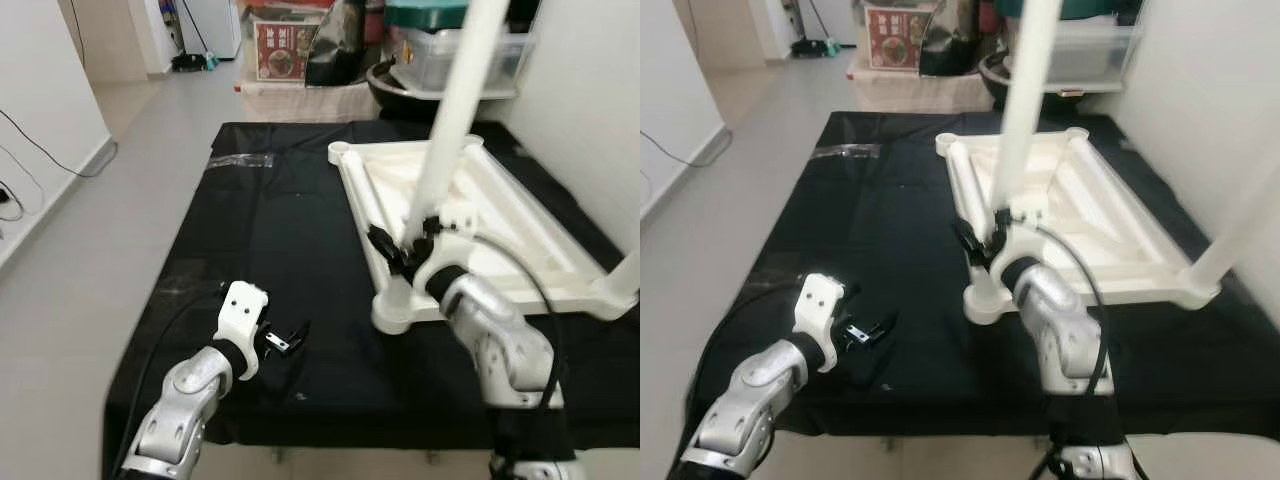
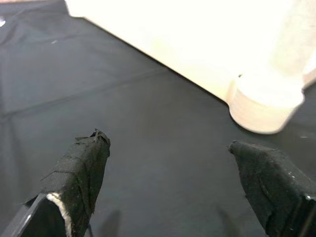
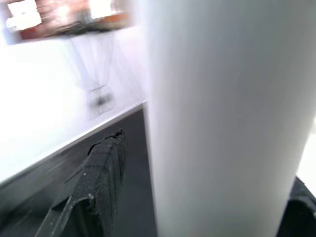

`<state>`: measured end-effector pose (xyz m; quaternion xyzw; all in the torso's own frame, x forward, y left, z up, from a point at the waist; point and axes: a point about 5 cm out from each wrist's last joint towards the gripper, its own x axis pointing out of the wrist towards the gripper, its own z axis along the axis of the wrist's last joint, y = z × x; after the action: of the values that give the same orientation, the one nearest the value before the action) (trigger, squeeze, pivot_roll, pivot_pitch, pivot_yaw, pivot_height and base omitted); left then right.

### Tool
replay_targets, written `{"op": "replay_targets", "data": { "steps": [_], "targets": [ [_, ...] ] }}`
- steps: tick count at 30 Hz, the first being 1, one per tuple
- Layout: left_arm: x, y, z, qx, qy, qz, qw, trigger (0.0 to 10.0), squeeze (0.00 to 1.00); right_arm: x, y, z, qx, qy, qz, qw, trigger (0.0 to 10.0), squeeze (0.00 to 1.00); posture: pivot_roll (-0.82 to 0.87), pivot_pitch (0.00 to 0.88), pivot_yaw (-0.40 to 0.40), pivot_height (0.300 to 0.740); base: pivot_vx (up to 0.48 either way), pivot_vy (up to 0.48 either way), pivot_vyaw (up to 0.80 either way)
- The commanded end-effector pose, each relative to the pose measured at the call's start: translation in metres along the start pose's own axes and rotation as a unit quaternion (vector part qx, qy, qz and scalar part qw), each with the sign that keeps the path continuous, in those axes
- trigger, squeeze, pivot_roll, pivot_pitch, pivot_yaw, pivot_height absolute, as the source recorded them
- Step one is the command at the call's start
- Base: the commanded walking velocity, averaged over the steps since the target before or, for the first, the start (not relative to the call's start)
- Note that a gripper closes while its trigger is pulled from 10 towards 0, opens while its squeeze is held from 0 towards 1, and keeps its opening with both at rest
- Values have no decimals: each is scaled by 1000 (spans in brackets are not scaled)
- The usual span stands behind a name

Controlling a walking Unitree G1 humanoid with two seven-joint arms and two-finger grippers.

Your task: Building children table

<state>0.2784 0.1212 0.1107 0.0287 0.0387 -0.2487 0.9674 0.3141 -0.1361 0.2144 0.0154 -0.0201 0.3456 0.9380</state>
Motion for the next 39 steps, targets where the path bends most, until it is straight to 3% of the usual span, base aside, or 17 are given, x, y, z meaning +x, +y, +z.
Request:
{"op": "replay_targets", "data": {
  "steps": [1,8,9,12,13,16,18,19,20,25,26,29,30,32,34,35,39],
  "targets": [
    [-4,3,-5,-6,6,7,1000,10000,0,2,21,-5,-14,5,115,993,10000,0,15,0,-38,740,0,0,0],
    [-4,3,-5,-2,5,12,1000,10000,0,17,15,-20,-19,33,133,990,9216,0,54,0,-68,740,0,0,0],
    [-4,6,-3,-3,2,19,1000,10000,0,23,19,-24,5,24,130,991,0,0,60,0,-71,740,0,0,0],
    [-5,7,-2,-3,0,24,1000,10000,0,28,20,-26,23,15,110,994,0,0,61,0,-71,740,0,0,0],
    [-10,7,-5,-5,5,25,1000,10000,0,35,-4,-43,41,56,-77,995,0,0,51,0,-62,740,0,0,0],
    [-12,6,-7,-5,9,24,1000,10000,0,34,-17,-51,39,84,-168,981,0,0,51,0,-62,740,0,0,0],
    [-13,4,-10,-6,14,19,1000,10000,0,-9,-56,-79,54,136,-425,893,0,0,50,0,-48,740,0,0,0],
    [-13,4,-10,-6,14,19,1000,10000,0,-9,-56,-79,54,136,-425,893,0,0,50,0,-48,740,0,0,0],
    [-13,3,-10,-6,15,18,1000,10000,0,-30,-64,-89,54,147,-494,856,0,0,50,0,-48,740,0,0,0],
    [-8,5,-5,-2,11,12,1000,10000,0,-56,-61,-98,33,161,-550,819,3098,0,40,0,-44,740,0,0,0],
    [-7,6,-3,-1,9,11,1000,10000,0,-55,-54,-97,25,157,-543,824,10000,0,34,0,-40,740,0,0,0],
    [-7,4,-3,-3,10,8,1000,10000,0,-33,-32,-82,48,92,-470,876,10000,0,28,0,-36,740,0,0,0],
    [-7,2,-4,-3,11,7,1000,10000,0,-19,-22,-71,59,56,-420,904,10000,867,32,0,-38,740,0,0,0],
    [-8,0,-5,-5,11,5,1000,10000,0,-2,-10,-58,86,19,-346,934,10000,1000,38,0,-39,740,0,0,0],
    [-8,-1,-5,-6,12,4,1000,10000,0,8,-4,-50,101,-1,-299,949,10000,1000,38,0,-39,740,0,0,0],
    [-8,-1,-5,-7,12,5,1000,10000,0,20,-1,-43,104,3,-215,971,10000,0,40,0,-41,740,0,0,0],
    [-8,2,-3,-7,8,11,1000,10000,0,29,-2,-19,56,-17,-26,998,10000,0,50,0,-55,740,0,0,0]
  ]
}}
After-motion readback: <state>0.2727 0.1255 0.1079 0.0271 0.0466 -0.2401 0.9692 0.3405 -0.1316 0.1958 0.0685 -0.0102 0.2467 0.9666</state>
